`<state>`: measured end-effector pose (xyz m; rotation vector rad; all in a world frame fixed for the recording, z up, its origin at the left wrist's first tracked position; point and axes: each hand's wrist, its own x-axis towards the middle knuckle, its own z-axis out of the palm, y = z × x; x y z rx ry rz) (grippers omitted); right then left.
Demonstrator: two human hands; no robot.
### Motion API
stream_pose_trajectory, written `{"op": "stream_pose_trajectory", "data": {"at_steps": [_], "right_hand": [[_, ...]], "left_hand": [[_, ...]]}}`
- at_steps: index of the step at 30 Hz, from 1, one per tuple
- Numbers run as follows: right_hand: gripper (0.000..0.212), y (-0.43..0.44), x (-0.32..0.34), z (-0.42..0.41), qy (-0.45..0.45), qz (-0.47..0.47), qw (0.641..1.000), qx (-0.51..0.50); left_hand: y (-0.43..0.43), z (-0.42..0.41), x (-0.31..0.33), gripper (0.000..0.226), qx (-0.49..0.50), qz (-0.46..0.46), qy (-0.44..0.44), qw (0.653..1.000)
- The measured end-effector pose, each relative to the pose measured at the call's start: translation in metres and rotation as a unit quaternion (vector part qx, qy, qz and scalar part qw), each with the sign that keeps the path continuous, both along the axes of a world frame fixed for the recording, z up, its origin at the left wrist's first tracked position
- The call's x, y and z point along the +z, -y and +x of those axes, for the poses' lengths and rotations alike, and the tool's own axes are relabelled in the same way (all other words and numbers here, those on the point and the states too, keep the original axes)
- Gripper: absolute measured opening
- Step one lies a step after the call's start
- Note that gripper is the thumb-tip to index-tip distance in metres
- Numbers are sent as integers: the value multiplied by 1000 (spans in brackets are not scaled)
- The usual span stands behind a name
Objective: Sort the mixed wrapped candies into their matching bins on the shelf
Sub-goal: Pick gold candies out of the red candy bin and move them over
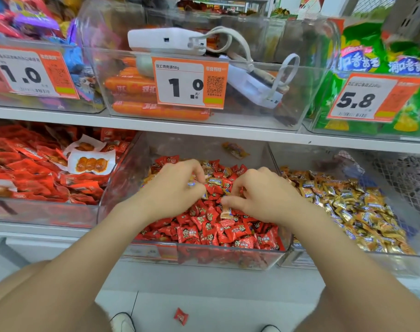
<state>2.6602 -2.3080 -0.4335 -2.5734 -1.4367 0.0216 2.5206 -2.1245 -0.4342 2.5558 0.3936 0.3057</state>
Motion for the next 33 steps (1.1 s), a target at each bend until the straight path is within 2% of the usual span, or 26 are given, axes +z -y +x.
{"op": "stream_pose_trajectory", "data": {"at_steps": [3, 6, 8, 12, 15, 18, 22, 23, 25, 28, 30, 33], "right_hand": [[59, -6, -3, -3, 20, -34, 999, -17], [54, -12, -5, -10, 14, -43, 999, -22], [46, -15, -4, -13, -3, -39, 999, -14], [28, -18, 1, -16, -94, -2, 995, 15], [28, -22, 5, -17, -129, 56, 990, 1], [17, -28, 6, -16, -143, 103, 984, -2], [33, -42, 2, -16, -112, 122, 986, 13], [34, -47, 0, -16, -98, 123, 987, 11], [33, -55, -2, -18, -79, 110, 991, 10], [22, -66, -8, -22, -44, 49, 998, 9], [33, -72, -12, -22, 0, 1, 1000, 3], [53, -78, -14, -18, 16, -53, 998, -4]], "left_hand": [[-12, -6, 4, 17, 69, -5, 16, 997], [-22, -10, 0, 25, 129, 15, 40, 991], [-28, -12, -4, 21, 135, 28, 48, 989], [-43, -7, -17, 13, 80, 56, 15, 995], [-46, -3, -23, 27, 31, 113, -57, 991], [-47, 1, -27, 43, -18, 156, -103, 982], [-50, 2, -28, 15, -36, 127, -98, 986], [-51, 2, -27, 16, -35, 116, -93, 988], [-51, 0, -26, 19, -38, 89, -77, 992], [-48, -7, -17, 13, -22, 32, -22, 999], [-45, -14, -6, 7, 8, -12, 11, 1000], [-46, -24, 1, 8, 37, 4, 11, 999]]}}
